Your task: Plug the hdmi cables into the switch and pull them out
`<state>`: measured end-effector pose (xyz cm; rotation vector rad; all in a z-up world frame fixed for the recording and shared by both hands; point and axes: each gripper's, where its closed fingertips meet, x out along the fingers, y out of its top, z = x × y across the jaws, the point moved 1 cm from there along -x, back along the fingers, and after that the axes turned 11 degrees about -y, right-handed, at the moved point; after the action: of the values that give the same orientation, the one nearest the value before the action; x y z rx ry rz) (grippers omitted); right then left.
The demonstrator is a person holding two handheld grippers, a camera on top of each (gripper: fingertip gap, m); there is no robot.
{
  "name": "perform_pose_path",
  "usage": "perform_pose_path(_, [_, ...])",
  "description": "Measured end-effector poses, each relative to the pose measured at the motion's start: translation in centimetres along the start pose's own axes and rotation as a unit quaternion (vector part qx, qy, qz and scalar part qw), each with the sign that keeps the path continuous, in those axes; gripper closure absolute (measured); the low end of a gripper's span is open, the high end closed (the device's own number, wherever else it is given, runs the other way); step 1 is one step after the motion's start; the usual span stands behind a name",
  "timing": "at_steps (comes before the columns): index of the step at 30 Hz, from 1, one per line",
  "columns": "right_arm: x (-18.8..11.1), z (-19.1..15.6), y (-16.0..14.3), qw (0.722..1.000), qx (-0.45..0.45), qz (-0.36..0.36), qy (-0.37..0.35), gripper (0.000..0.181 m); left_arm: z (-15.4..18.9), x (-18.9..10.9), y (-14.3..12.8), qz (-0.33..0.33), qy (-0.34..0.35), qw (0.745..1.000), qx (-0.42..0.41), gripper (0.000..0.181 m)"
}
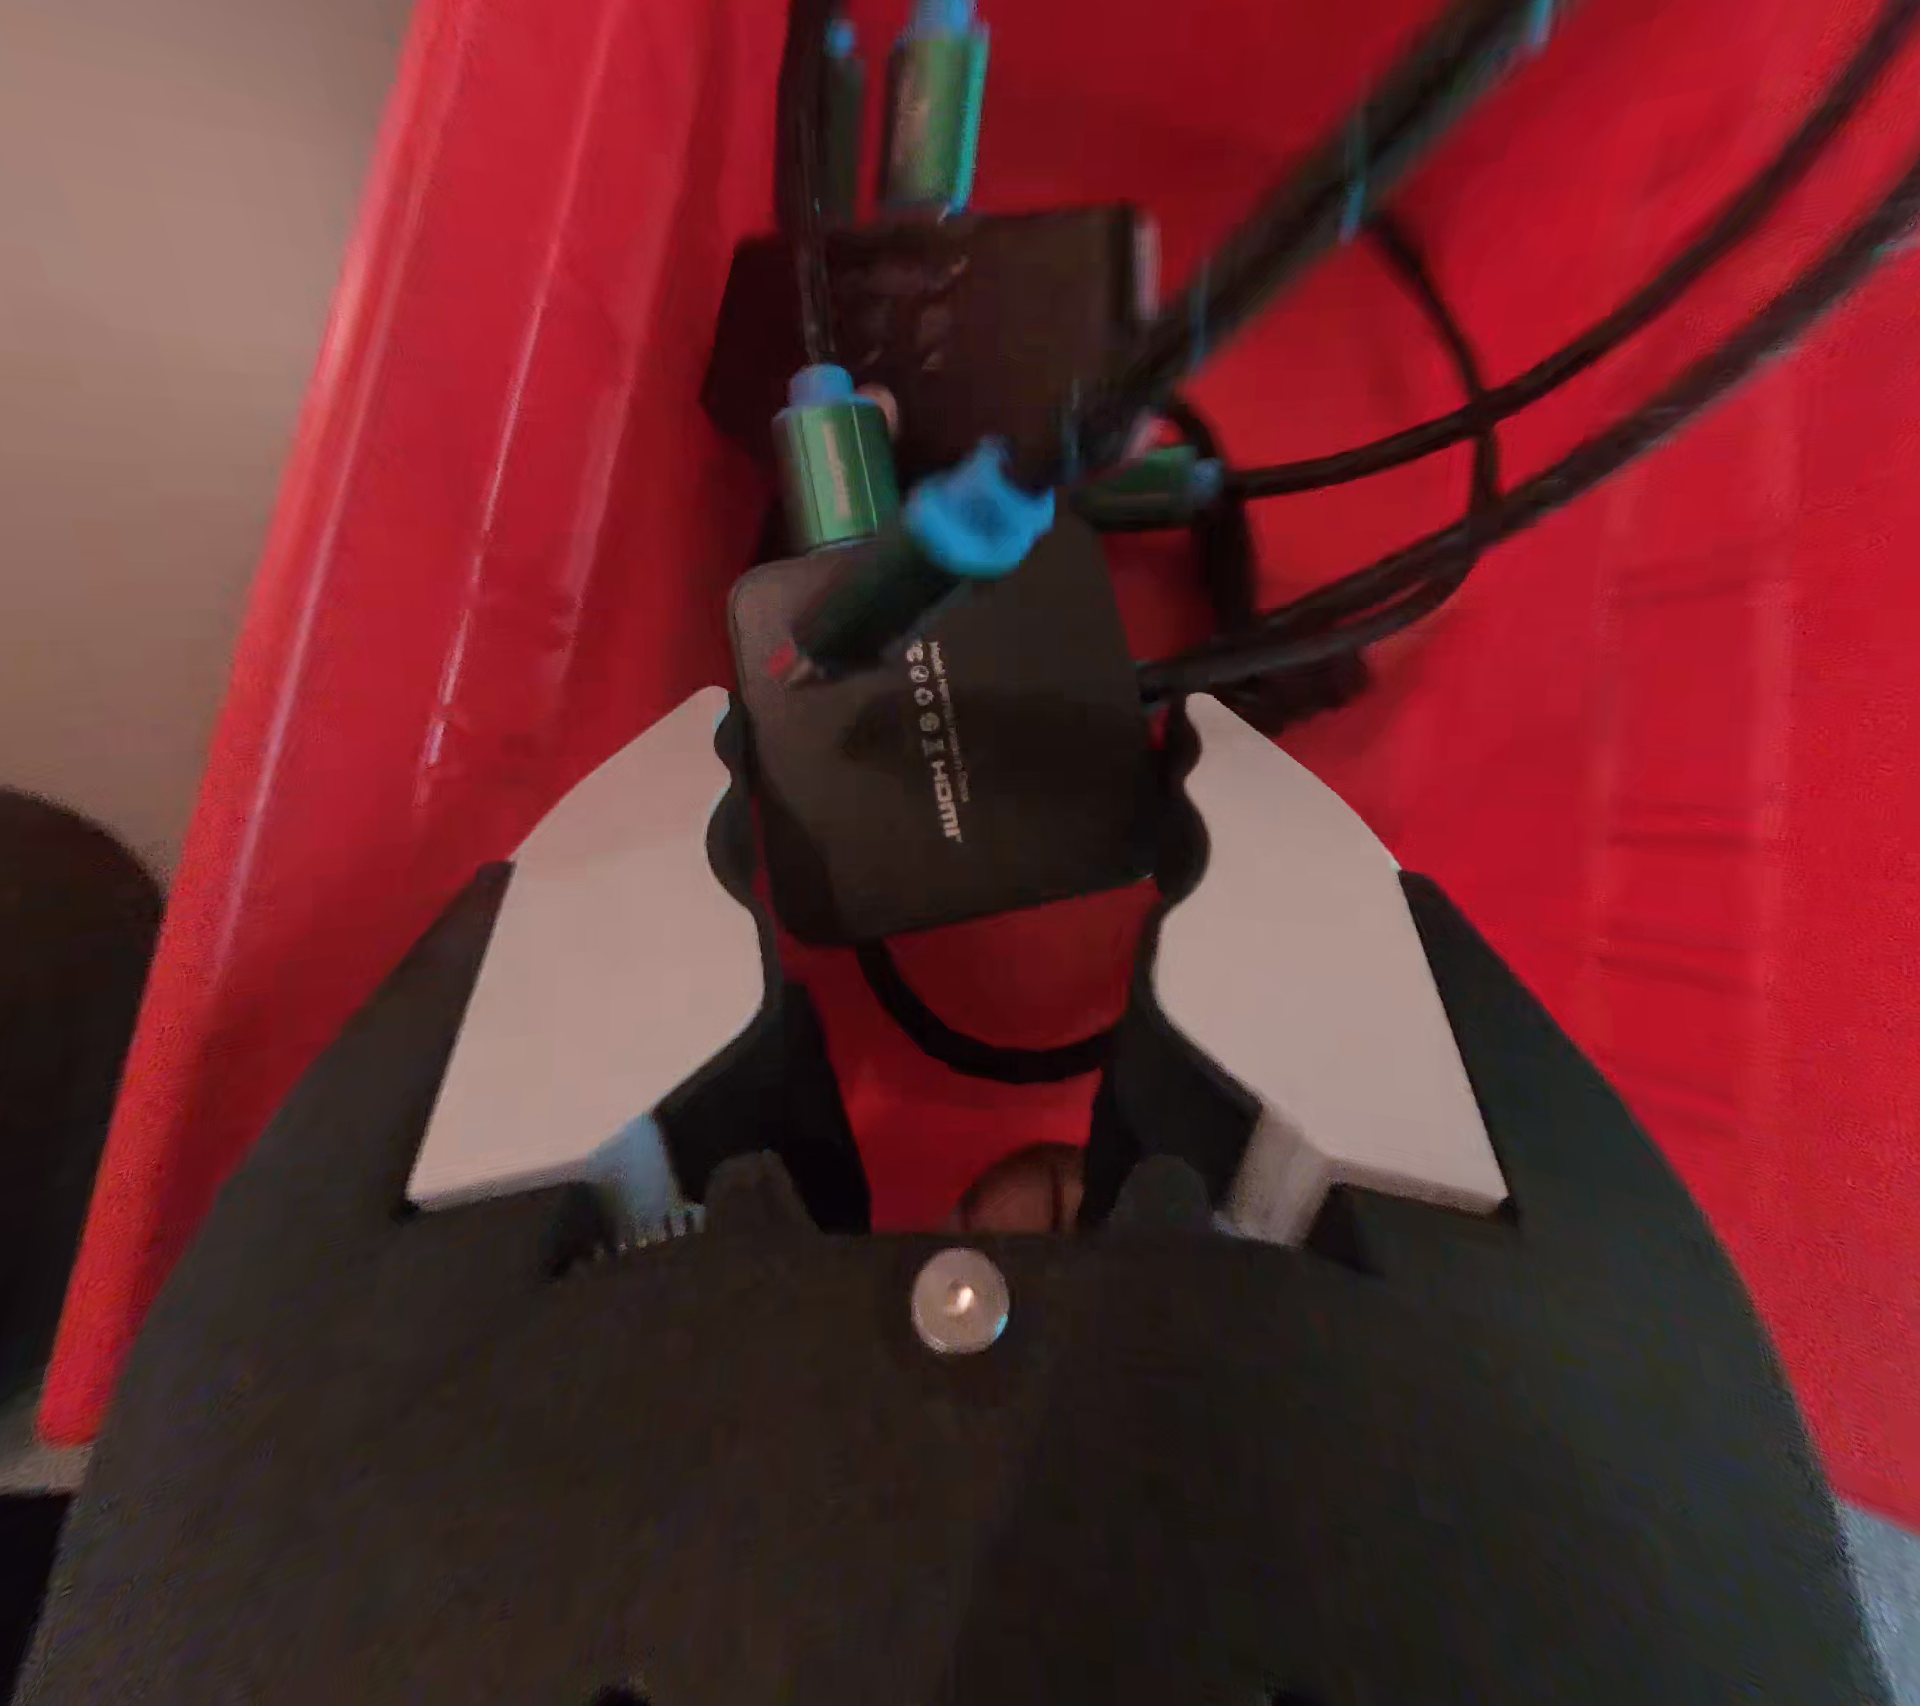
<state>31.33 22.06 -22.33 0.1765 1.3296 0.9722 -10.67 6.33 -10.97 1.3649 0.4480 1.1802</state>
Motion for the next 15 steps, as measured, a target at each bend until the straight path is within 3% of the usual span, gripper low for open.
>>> perform_pose_path(3, [0.8,-1.1,-0.9,0.999,-0.018,-0.028,0.024,0.104,0.4,0.3,-0.8,-0.026,-0.009,0.999,0.016,0.1])
perform_pose_path(8, [-0.8,-1.2,0.3,0.998,0.006,0.015,0.058,0.091,1.0,0.6,-1.7,-0.063,-0.016,0.996,0.068,0.1])
perform_pose_path(13, [-4.1,1.3,3.5,0.984,0.072,0.151,0.054,0.077,1.1,0.6,-2.3,-0.088,-0.016,0.991,0.101,0.1])
perform_pose_path(15, [-5.2,4.0,4.2,0.972,0.116,0.206,0.006,0.074,1.0,0.6,-2.3,-0.088,-0.014,0.991,0.103,0.099])
